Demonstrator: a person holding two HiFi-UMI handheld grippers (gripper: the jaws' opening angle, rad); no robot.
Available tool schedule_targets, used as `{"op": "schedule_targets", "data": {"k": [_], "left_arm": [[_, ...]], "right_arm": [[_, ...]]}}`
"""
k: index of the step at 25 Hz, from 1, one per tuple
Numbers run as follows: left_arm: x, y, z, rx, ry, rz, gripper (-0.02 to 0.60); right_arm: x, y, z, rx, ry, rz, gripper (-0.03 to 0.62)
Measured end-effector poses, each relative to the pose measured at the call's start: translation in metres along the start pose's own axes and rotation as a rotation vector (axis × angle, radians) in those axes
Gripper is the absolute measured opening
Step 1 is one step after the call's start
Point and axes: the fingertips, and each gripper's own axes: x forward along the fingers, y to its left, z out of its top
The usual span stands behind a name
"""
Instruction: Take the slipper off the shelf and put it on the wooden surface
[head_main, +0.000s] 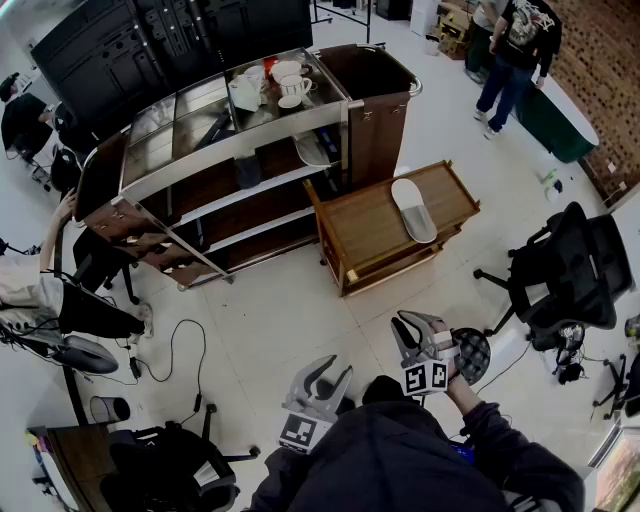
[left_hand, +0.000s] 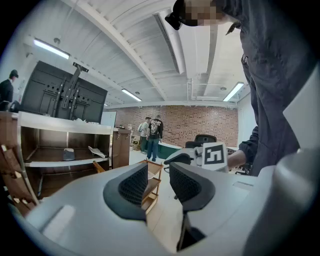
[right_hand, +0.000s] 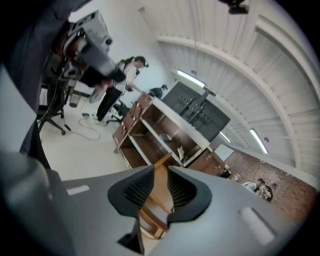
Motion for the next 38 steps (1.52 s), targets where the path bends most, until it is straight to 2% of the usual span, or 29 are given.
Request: {"op": "schedule_targets", "data": {"k": [1, 5, 9, 12, 15, 19, 22, 24, 28, 30, 34, 38], "left_arm": [[0.007, 0.008, -0.001, 0.006, 0.005, 0.003, 0.140], [0.030, 0.030, -0.003, 0.006, 0.021, 0.038, 0.141], [0.056, 0.044, -0.008, -0.051, 0.078, 0.126, 0.141], [0.087, 0.046, -0.006, -0.089, 0.092, 0.182, 0.141], [0.115, 0.046, -0.001, -0.123, 0.121, 0.227, 0.141], [0.135, 0.054, 0.010, -0.129, 0.144, 0.275, 0.142], [0.136, 0.063, 0.010, -0.152, 0.167, 0.321, 0.143], [0.139, 0.070, 0.009, -0.162, 0.172, 0.350, 0.143], [0.147, 0.077, 0.009, -0.142, 0.166, 0.357, 0.142], [0.152, 0.080, 0.011, -0.144, 0.144, 0.347, 0.143], [0.145, 0.084, 0.016, -0.120, 0.085, 0.322, 0.143], [0.123, 0.089, 0.020, -0.079, 0.021, 0.276, 0.141]], "right_arm": [[0.024, -0.008, -0.023, -0.027, 0.034, 0.004, 0.094], [0.108, -0.034, -0.133, -0.148, 0.194, 0.056, 0.138], [0.175, -0.067, -0.241, -0.247, 0.349, 0.095, 0.158], [0.219, -0.095, -0.316, -0.303, 0.463, 0.129, 0.183], [0.257, -0.101, -0.366, -0.379, 0.520, 0.192, 0.200], [0.296, -0.108, -0.376, -0.504, 0.490, 0.221, 0.212], [0.314, -0.105, -0.385, -0.557, 0.530, 0.255, 0.207], [0.328, -0.108, -0.388, -0.567, 0.558, 0.254, 0.143], [0.336, -0.110, -0.384, -0.512, 0.552, 0.252, 0.121], [0.329, -0.122, -0.376, -0.471, 0.527, 0.221, 0.101], [0.297, -0.145, -0.329, -0.349, 0.429, 0.124, 0.066], [0.253, -0.158, -0.276, -0.285, 0.364, 0.043, 0.060]]}}
